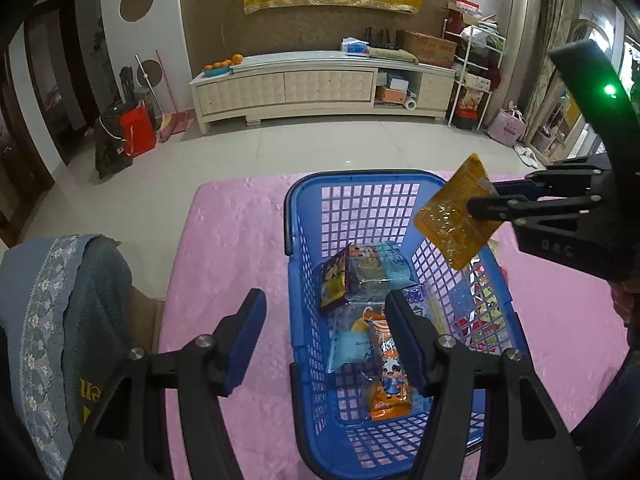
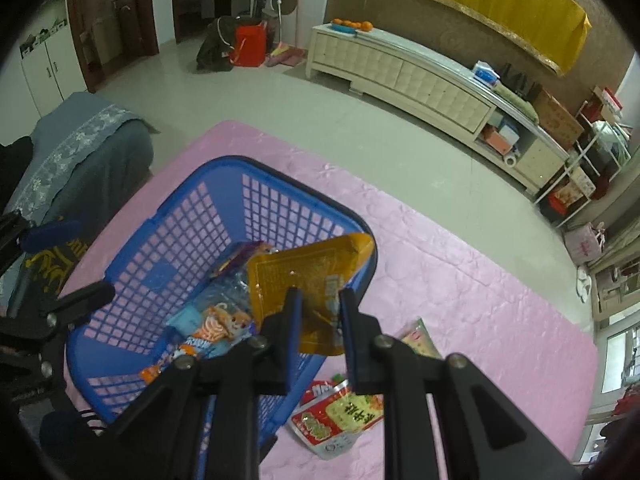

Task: Organize snacks
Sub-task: 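Lower the sauce pack into the basket and open the right tool, then move the left tool to the red-and-yellow noodle pouch on the table, then close the left tool on the noodle pouch and lift it, then carry the noodle pouch over the basket with the left tool while the right tool reaches the small red packet, then release the noodle pouch into the basket with the left tool while the right tool grasps the small red packet, then lift the small red packet with the right tool and carry it over the basket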

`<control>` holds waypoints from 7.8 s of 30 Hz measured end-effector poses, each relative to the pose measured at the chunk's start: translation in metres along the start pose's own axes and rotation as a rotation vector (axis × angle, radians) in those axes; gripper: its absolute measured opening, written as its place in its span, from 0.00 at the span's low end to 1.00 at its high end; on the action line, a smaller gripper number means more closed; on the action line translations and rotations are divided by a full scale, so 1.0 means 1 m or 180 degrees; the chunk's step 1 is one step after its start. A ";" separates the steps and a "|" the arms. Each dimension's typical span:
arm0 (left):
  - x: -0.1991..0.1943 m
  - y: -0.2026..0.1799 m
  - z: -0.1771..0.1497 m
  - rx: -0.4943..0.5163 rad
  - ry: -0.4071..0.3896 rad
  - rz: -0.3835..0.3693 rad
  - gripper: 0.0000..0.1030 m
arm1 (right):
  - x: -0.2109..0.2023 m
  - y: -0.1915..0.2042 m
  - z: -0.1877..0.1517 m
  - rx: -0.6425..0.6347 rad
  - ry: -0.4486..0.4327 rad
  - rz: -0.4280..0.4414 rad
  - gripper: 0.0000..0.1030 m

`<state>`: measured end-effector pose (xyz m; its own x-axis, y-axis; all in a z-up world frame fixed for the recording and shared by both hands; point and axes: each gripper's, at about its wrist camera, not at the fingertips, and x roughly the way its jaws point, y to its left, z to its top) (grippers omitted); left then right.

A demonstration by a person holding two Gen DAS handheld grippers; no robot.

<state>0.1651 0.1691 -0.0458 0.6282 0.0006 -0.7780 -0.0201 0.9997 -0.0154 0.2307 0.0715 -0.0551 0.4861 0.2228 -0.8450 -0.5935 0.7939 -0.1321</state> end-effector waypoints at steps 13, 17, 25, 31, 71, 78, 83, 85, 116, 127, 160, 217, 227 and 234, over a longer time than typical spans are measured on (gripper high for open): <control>-0.005 -0.001 0.004 0.0001 0.0017 0.0023 0.59 | 0.004 0.002 -0.006 -0.0202 -0.0096 -0.0493 0.77; -0.015 -0.005 0.003 0.0005 -0.0032 0.0025 0.64 | -0.009 -0.001 -0.014 -0.0097 -0.0095 -0.0376 0.79; -0.046 -0.029 -0.003 0.0108 -0.0179 -0.0023 0.77 | -0.045 -0.009 -0.037 0.0095 -0.0154 -0.0185 0.84; -0.061 -0.056 -0.007 0.0245 -0.0233 -0.0071 0.80 | -0.066 -0.030 -0.063 0.0261 -0.0132 -0.0099 0.86; 0.026 -0.252 -0.032 0.0838 0.0271 -0.0340 0.80 | -0.054 -0.186 -0.229 0.1275 -0.0348 -0.0100 0.94; 0.057 -0.266 -0.030 0.0952 0.0404 -0.0267 0.80 | -0.022 -0.199 -0.237 0.1371 -0.0201 -0.0082 0.94; 0.084 -0.278 -0.024 0.1088 0.0491 -0.0122 0.80 | -0.002 -0.208 -0.237 0.1526 -0.0187 -0.0031 0.94; 0.098 -0.279 -0.021 0.1123 0.0552 -0.0087 0.80 | 0.006 -0.211 -0.238 0.1551 -0.0207 -0.0009 0.94; 0.191 -0.250 -0.025 0.0707 0.1215 -0.0072 0.59 | 0.058 -0.213 -0.234 0.1420 0.0202 -0.0031 1.00; 0.159 -0.269 -0.035 0.0778 0.1068 -0.0127 0.37 | 0.052 -0.214 -0.233 0.1473 0.0196 0.0060 1.00; -0.011 -0.167 0.007 0.0298 -0.0172 -0.0285 0.34 | 0.017 -0.152 -0.156 0.1672 0.0288 0.0414 1.00; 0.035 -0.079 -0.040 0.0209 0.0502 -0.0352 0.60 | 0.070 -0.049 -0.151 0.1368 0.0510 0.0238 0.14; -0.016 -0.083 -0.032 0.0271 0.0125 -0.0338 0.70 | 0.010 -0.056 -0.156 0.1343 0.0188 0.0371 0.09; -0.040 -0.089 -0.037 0.0324 0.0020 -0.0286 0.70 | -0.034 -0.054 -0.151 0.1288 -0.0058 0.0449 0.09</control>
<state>0.1130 0.0796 -0.0366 0.6191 -0.0888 -0.7802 0.1152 0.9931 -0.0216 0.1499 -0.0646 -0.0976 0.4318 0.3521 -0.8304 -0.3573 0.9121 0.2010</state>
